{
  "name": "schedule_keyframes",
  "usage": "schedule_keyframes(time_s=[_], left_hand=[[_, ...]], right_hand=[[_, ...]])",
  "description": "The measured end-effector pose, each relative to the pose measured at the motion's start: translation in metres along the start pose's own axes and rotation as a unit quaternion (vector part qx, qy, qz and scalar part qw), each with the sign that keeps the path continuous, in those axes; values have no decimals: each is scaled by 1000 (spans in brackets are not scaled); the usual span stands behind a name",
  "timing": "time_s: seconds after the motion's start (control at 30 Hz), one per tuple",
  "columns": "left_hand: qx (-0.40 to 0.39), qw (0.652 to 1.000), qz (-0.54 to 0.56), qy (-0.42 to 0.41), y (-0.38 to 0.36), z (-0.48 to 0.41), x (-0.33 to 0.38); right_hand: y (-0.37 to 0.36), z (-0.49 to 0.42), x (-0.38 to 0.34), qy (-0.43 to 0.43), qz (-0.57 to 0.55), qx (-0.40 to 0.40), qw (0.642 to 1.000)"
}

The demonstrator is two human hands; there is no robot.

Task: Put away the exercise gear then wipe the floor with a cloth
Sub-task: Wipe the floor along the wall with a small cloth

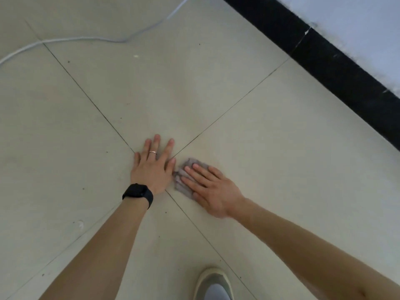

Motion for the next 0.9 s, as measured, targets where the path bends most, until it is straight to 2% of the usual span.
schedule_keyframes(time_s=[0.17, 0.27, 0.37, 0.43, 0.5, 0.67, 0.77, 0.83, 0.9], left_hand=[[-40, 998, 23, 36, -5, 1, 12], [-49, 998, 13, 42, -12, 0, 15], [-46, 998, 13, 44, -13, -1, 15], [-40, 998, 16, 44, -14, -1, 15], [-34, 998, 22, 47, -13, -1, 16], [32, 998, 48, 33, -14, 22, 34], [58, 995, 70, -38, -34, 66, 67], [53, 992, 56, -102, -56, 105, 93], [38, 988, 37, -146, -81, 140, 114]], right_hand=[[52, 12, 116, -220, 2, 42, 975], [72, 58, 182, -351, -42, 54, 934], [73, 86, 196, -430, -96, 72, 895], [61, 84, 167, -436, -90, 90, 891], [41, 75, 121, -408, -73, 103, 904], [-15, 79, 5, -235, -36, 56, 970], [-40, 116, -36, -168, -6, 54, 984], [-55, 154, -47, -164, 11, 61, 985], [-67, 205, -47, -223, 22, 85, 971]])
Point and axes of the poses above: each hand's wrist, its own z-axis away from the middle knuckle, its own y-axis out of the back of the hand, x = y × z, the point moved 6 cm from there along -z, towards the middle knuckle, and after that the axes turned 15 degrees about y, right-handed, at the moved point
